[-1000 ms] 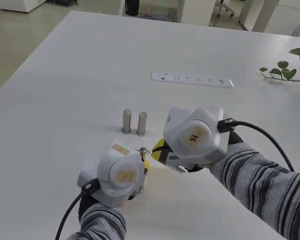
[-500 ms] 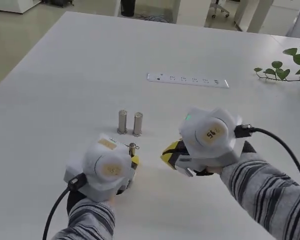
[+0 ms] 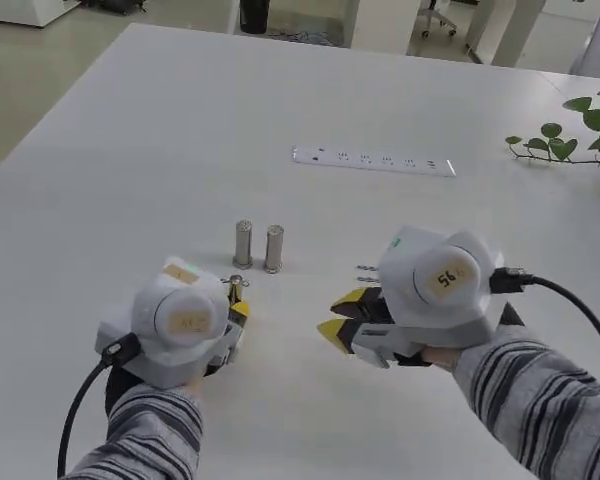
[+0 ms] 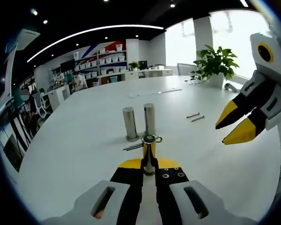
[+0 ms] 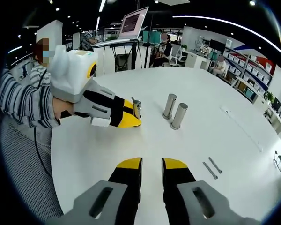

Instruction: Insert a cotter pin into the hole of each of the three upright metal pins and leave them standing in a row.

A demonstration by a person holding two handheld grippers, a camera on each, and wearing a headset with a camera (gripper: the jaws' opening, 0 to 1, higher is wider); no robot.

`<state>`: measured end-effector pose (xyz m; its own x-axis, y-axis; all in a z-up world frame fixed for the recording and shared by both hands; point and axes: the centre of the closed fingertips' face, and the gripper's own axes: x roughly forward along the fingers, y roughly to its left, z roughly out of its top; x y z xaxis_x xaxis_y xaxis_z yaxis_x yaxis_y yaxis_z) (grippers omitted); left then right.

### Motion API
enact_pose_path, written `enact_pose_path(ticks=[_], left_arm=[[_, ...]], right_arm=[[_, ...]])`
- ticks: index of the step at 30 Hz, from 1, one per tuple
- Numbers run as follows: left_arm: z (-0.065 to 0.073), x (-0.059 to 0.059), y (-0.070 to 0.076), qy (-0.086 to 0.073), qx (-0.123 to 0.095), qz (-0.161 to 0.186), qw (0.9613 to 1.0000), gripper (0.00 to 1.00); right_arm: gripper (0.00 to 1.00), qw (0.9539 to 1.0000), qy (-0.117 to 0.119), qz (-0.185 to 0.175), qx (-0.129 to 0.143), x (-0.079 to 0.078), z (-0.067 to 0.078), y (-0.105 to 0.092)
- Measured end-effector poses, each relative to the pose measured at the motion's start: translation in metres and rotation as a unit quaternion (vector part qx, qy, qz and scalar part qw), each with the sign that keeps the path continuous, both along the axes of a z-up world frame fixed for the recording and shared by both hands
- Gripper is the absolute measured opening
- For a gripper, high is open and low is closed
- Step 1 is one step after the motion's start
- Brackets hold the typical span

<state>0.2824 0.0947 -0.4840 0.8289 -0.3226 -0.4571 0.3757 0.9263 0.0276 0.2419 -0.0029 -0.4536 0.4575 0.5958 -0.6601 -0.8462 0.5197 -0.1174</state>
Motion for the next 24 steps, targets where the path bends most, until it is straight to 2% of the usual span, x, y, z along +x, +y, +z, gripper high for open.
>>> enact_pose_path(ticks=[5, 14, 17, 24], left_arm=[[-0.001, 0.001, 0.005, 0.005, -0.009, 0.007, 0.9999, 0.05], [-0.007, -0.001, 0.007, 0.016, -0.008, 0.013, 0.9998, 0.05], [-0.008, 0.0, 0.008, 0.016, -0.015, 0.014, 0.9997, 0.05], [-0.008, 0.001, 0.006, 0.014, -0.006, 0.007, 0.9999, 0.05]], right_arm=[[0.25, 1.0, 0.004, -0.004, 0.007, -0.002, -0.001, 0.001], [0.25, 0.9996, 0.014, -0.02, 0.016, -0.004, -0.004, -0.004], [0.25, 0.9995, 0.015, -0.024, 0.017, -0.004, -0.004, -0.006], [0.25, 0.9991, 0.021, -0.031, 0.018, -0.006, -0.006, -0.01]])
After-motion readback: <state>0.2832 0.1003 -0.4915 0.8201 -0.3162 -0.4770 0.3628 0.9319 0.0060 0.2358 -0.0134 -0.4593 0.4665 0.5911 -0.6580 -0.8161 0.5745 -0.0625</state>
